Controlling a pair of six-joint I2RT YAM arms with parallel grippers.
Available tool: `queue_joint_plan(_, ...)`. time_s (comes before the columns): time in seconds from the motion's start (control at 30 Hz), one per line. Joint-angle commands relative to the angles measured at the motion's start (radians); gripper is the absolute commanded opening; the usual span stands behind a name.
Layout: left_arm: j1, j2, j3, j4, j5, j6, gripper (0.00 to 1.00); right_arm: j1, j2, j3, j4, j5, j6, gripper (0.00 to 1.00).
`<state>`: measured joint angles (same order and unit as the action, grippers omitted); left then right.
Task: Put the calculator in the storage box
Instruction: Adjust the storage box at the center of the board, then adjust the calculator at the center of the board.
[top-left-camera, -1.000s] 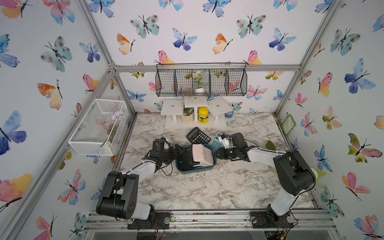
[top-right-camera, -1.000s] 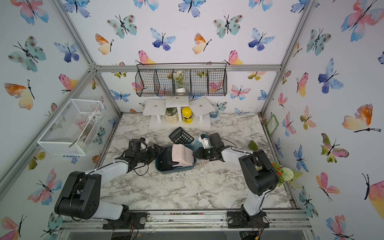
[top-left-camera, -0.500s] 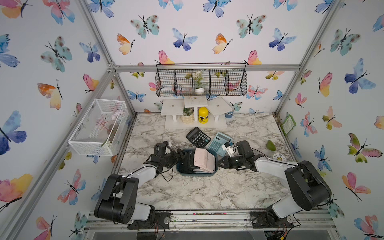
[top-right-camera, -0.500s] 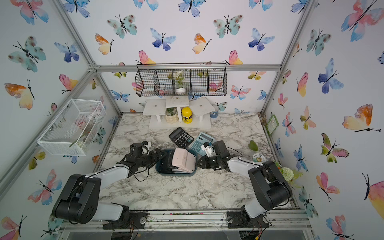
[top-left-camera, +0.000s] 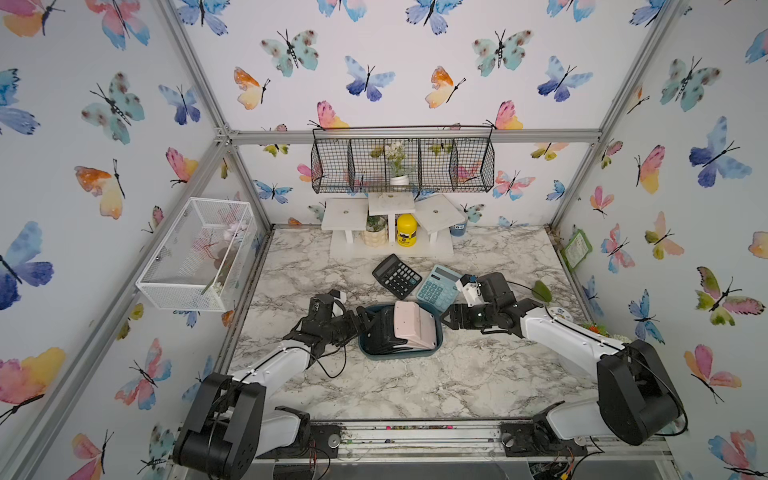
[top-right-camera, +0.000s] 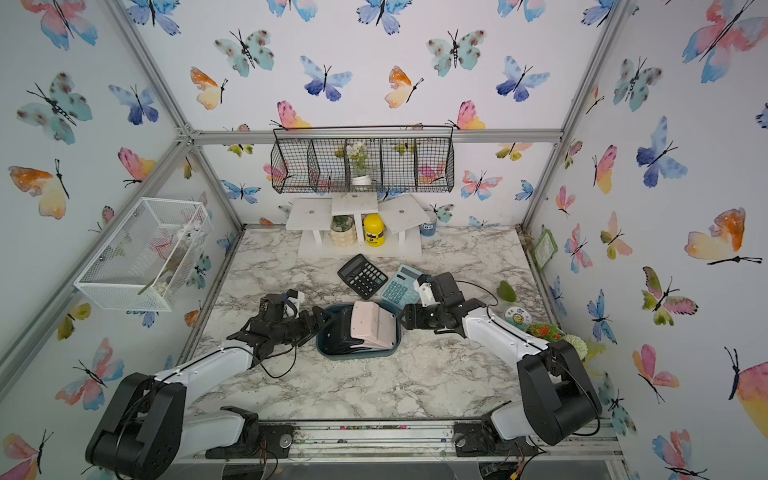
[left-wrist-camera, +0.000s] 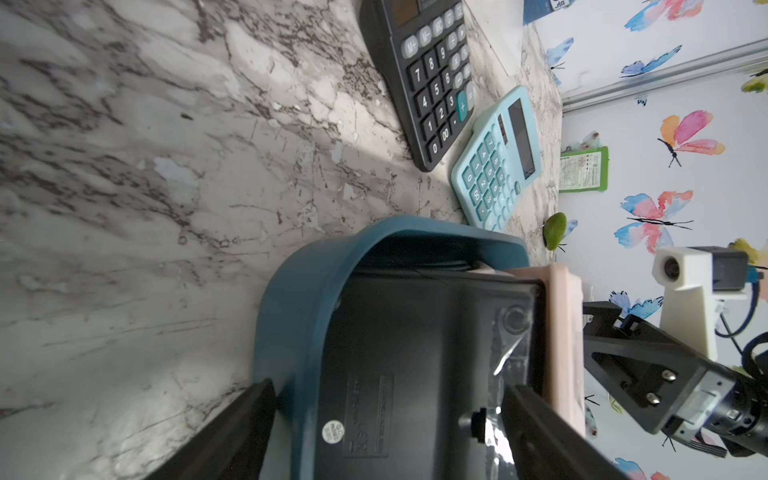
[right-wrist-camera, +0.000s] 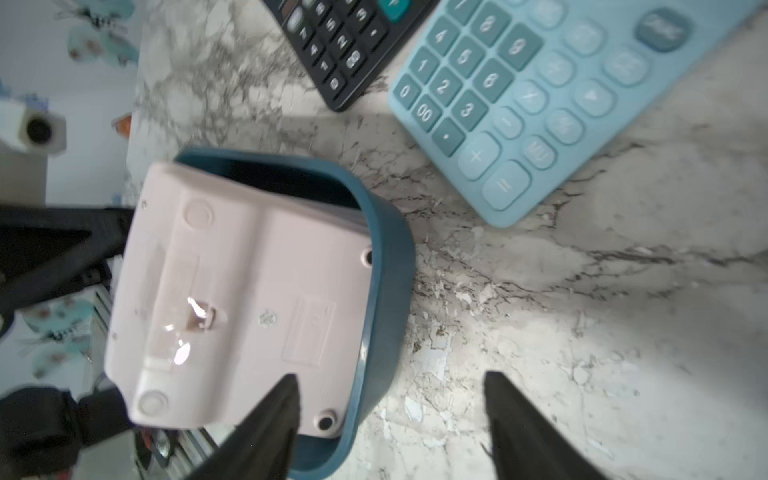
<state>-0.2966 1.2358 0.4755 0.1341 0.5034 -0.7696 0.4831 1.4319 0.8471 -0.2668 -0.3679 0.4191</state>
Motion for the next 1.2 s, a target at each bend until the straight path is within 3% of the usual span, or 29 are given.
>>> queue_joint_plan(0.0, 0.001, -0.075, 0.017, -0.052, -0.070, 0.021, 0.92, -0.007, 0.025, 0.090, -0.030, 0.134, 0.006, 0.88)
queue_joint_plan(0.2, 0.007, -0.136, 0.014, -0.104, -0.130, 0.039, 0.93, -0.017, 0.171, 0.222, -0.046, 0.189, 0.035, 0.85)
queue_joint_plan(0.33, 0.008, -0.161, 0.022, -0.130, -0.151, 0.052, 0.93, -0.023, 0.261, 0.291, -0.024, 0.174, 0.032, 0.64)
queue_joint_plan(0.43, 0.008, -0.166, 0.032, -0.142, -0.151, 0.064, 0.94, -0.023, 0.328, 0.332, -0.042, 0.106, 0.034, 0.60)
queue_joint_plan(0.7, 0.010, -0.148, 0.027, -0.128, -0.140, 0.068, 0.94, -0.023, 0.379, 0.204, 0.115, -0.079, 0.105, 0.53)
queue_joint_plan(0.8, 0.010, -0.142, 0.027, -0.122, -0.140, 0.066, 0.94, -0.023, 0.391, 0.175, 0.140, -0.096, 0.109, 0.53)
queue_joint_plan(1.17, 0.010, -0.155, 0.033, -0.135, -0.140, 0.068, 0.94, -0.056, 0.420, 0.215, 0.013, 0.224, 0.033, 0.53)
